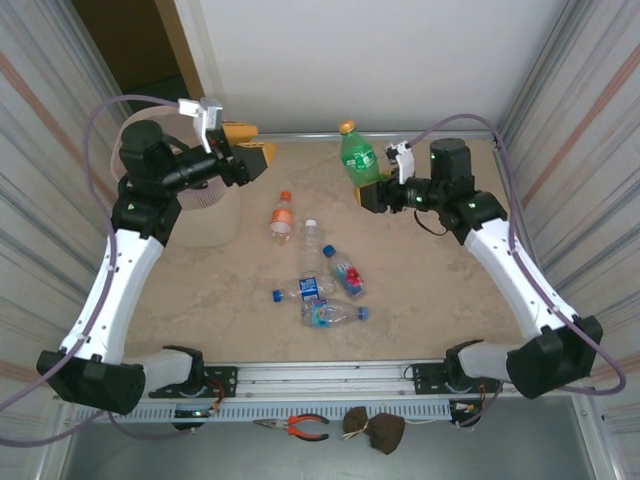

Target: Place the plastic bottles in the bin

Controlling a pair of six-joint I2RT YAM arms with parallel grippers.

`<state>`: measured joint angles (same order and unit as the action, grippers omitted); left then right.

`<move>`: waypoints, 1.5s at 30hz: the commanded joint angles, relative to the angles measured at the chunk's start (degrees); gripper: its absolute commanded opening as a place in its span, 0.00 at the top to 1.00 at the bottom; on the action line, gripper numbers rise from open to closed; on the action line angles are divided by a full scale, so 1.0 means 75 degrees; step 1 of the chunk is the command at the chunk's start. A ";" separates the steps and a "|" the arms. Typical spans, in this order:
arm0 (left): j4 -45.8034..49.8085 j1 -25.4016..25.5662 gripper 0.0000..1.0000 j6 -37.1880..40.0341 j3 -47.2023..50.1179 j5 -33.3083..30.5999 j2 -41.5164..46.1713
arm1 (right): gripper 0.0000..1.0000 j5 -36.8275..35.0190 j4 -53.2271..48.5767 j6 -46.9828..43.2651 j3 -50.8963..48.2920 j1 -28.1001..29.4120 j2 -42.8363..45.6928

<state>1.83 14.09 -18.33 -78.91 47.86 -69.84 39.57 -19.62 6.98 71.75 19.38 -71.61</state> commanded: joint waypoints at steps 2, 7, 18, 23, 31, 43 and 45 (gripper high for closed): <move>-0.0770 0.0626 0.13 0.0165 -0.0469 0.0574 -0.0365 | 0.47 0.1023 0.1009 0.0688 -0.0012 0.0082 0.0623; -0.1005 0.1496 0.09 0.0516 -0.0918 0.0838 -0.0783 | 0.46 0.1704 0.1571 0.1129 0.0075 0.0227 0.1050; -0.1099 0.2816 0.07 0.0857 -0.1950 0.1937 -0.1604 | 0.45 0.2176 0.1884 0.1178 0.0265 0.0924 0.1451; -0.0782 0.3279 0.10 0.1402 -0.2223 0.2303 -0.1702 | 0.45 0.2228 0.1971 0.1178 0.0298 0.1136 0.1533; -0.0818 0.3489 0.26 0.1506 -0.2336 0.2505 -0.1757 | 0.45 0.2274 0.1937 0.1167 0.0392 0.1260 0.1592; -0.1005 0.3507 0.43 0.1423 -0.2193 0.2394 -0.1671 | 0.44 0.2096 0.1786 0.1018 0.0429 0.1342 0.1690; -0.0981 0.3512 0.43 0.1470 -0.2172 0.2354 -0.1654 | 0.42 0.2052 0.1737 0.0959 0.0436 0.1342 0.1703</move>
<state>-4.36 39.88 -7.88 -94.74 64.10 -82.98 56.03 -6.52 14.57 72.64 29.04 -60.27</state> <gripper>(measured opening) 0.591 0.573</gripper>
